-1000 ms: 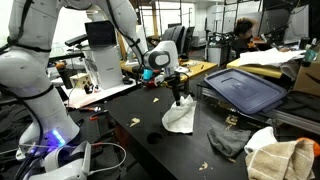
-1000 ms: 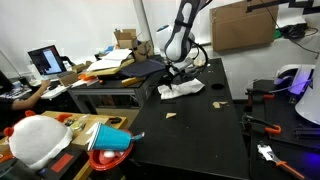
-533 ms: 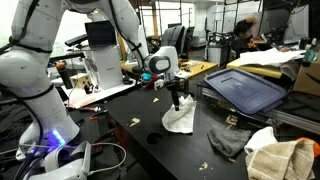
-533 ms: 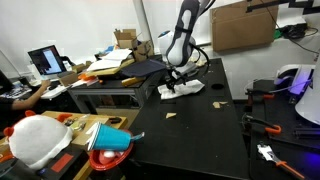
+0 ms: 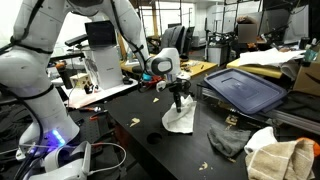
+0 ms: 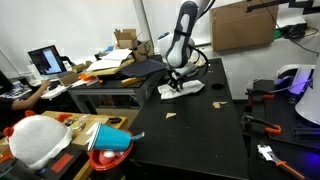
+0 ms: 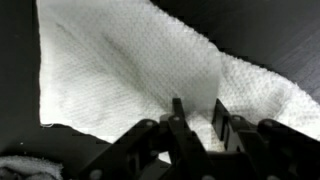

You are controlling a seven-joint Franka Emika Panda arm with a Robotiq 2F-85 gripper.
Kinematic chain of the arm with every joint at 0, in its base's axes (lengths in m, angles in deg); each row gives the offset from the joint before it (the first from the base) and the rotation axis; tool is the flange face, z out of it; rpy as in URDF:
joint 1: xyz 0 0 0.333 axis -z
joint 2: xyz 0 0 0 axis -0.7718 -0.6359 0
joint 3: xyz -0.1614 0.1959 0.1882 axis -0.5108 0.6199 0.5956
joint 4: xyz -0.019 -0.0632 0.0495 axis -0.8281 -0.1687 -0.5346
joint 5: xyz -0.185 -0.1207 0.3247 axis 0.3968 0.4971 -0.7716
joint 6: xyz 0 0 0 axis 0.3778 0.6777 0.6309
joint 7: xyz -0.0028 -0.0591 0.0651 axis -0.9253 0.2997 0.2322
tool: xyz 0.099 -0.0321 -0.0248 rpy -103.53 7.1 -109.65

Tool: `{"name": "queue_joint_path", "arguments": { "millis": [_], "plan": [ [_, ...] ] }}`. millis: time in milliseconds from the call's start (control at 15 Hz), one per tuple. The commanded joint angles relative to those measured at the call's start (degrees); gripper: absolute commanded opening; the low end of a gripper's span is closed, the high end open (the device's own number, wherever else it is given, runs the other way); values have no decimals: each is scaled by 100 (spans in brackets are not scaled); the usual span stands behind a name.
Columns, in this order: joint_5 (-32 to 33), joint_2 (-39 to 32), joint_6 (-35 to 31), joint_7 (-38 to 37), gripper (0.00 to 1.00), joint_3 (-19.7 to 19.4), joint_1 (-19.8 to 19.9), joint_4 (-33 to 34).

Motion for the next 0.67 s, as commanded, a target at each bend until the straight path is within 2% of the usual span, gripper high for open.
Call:
{"name": "queue_joint_path", "arguments": {
  "millis": [0,267,600],
  "plan": [
    [18,210,98,-34,3,-148,-270,-81],
    [-24,698,246,163,0,72,-433,-390],
    [-543,1316,539,839,1,1085,-194,-755]
  ]
}}
